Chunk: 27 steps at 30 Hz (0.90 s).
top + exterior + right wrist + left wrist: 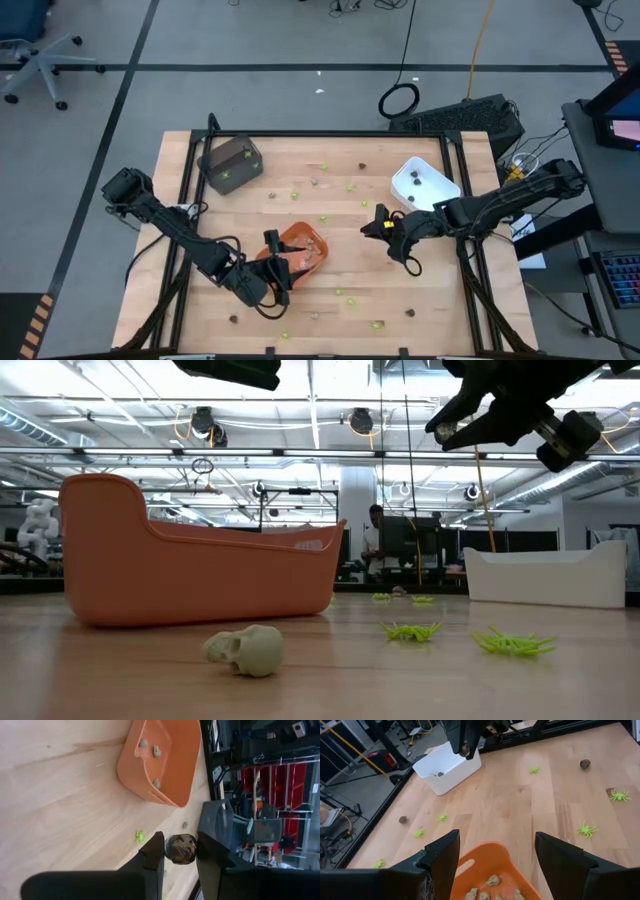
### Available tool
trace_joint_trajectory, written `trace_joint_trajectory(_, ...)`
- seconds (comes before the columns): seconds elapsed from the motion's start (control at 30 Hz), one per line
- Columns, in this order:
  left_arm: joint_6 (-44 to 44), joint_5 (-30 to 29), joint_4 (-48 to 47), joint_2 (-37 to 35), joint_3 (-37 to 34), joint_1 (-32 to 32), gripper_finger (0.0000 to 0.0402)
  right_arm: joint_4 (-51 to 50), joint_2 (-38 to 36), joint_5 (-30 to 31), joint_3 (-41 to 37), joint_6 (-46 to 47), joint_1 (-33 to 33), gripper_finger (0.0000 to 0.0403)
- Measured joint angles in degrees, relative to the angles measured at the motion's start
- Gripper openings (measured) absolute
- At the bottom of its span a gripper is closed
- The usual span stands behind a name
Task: Sort Halloween decoration
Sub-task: Put the small transparent skull toy into the white bin
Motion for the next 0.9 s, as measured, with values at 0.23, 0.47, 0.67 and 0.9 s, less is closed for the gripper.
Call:
trace_joint_trajectory(0.23, -0.1, 1.8, 0.0, 0.0, 0.0, 0.0, 0.0254, 0.0, 0.0, 0.0, 0.0, 7.9, 0.0, 0.0061)
trace_joint_trajectory(0.47, -0.3, 1.9, -0.1, 0.0, 0.0, -0.4, 0.0254, 0.0, 0.0, 0.0, 0.0, 27.2, 0.0, 0.0061)
trace_joint_trajectory(0.67, -1.6, 1.8, -0.8, 0.0, 0.0, -1.8, 0.0254, 0.0, 0.0, 0.5, 0.0, 46.7, 0.0, 0.0061)
trace_joint_trajectory(0.9, -5.7, 1.6, -6.3, -0.5, 0.0, -3.7, 0.0254, -2.9, 0.0, 12.0, 0.0, 68.9, -1.2, 0.0061)
